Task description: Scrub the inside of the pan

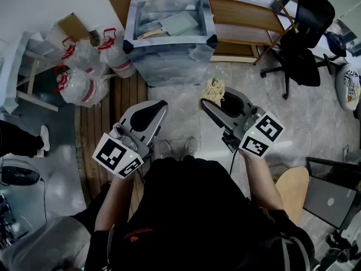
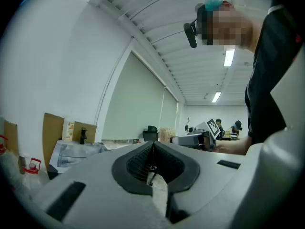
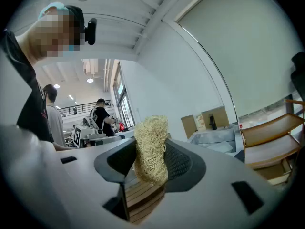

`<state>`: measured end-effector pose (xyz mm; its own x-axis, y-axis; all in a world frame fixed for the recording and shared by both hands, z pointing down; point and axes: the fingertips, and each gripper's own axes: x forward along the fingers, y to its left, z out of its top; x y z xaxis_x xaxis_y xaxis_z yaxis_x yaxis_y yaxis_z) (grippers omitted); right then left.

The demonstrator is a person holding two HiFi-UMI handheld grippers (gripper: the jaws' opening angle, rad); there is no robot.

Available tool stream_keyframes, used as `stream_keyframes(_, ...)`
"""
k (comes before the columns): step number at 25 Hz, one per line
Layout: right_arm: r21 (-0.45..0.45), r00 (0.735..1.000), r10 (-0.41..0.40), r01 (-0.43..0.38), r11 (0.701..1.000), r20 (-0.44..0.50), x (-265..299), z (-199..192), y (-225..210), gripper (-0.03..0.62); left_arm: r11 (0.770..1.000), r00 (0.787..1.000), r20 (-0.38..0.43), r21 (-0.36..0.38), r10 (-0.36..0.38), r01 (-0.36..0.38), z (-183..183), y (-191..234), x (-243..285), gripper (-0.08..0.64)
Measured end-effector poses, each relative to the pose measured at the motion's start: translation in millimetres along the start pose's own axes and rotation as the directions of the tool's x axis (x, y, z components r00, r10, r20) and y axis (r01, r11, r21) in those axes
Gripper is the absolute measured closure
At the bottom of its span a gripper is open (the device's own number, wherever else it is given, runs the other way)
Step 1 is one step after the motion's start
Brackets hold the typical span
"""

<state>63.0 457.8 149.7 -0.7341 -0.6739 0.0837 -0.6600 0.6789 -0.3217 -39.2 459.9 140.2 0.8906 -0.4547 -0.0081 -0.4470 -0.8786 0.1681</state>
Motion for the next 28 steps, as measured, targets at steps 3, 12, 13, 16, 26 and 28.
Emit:
stream_keyframes(3, 0.002, 1.000, 0.003, -0.003, 1.000, 0.003, -0.7, -1.2, -2.1, 0.410, 1.000, 1.000, -0.001, 0.000, 0.002, -0.002, -2.2, -0.3, 2.0, 0.540)
stream_keyframes(12, 0.035, 0.999, 0.012, -0.014, 0.999, 0.045, -11.9, 6.8, -19.1, 0.407, 1.000, 1.000, -0.007, 0.003, 0.020, -0.020, -2.8, -1.2, 17.1, 0.540)
stream_keyframes(13, 0.034, 0.999, 0.015, -0.017, 0.999, 0.045, -14.2, 7.0, -21.3, 0.407, 1.000, 1.000, -0.007, 0.005, 0.022, -0.022, -3.0, -2.2, 19.7, 0.540)
stream_keyframes(16, 0.032, 0.999, 0.020, -0.022, 0.999, 0.048, -21.7, 7.4, -29.9, 0.407, 1.000, 1.000, -0.008, 0.011, 0.028, -0.028, -5.0, -6.5, 28.0, 0.540)
stream_keyframes(26, 0.035, 0.998, 0.022, -0.024, 0.999, 0.056, -39.0, 13.2, -56.1, 0.407, 1.000, 0.999, -0.024, 0.017, 0.023, -0.023, -10.2, -11.6, 57.1, 0.540)
stream_keyframes(28, 0.033, 0.998, 0.020, -0.022, 0.999, 0.056, -37.8, 14.8, -63.1, 0.407, 1.000, 1.000, -0.021, 0.022, 0.019, -0.019, -9.9, -7.7, 64.3, 0.540)
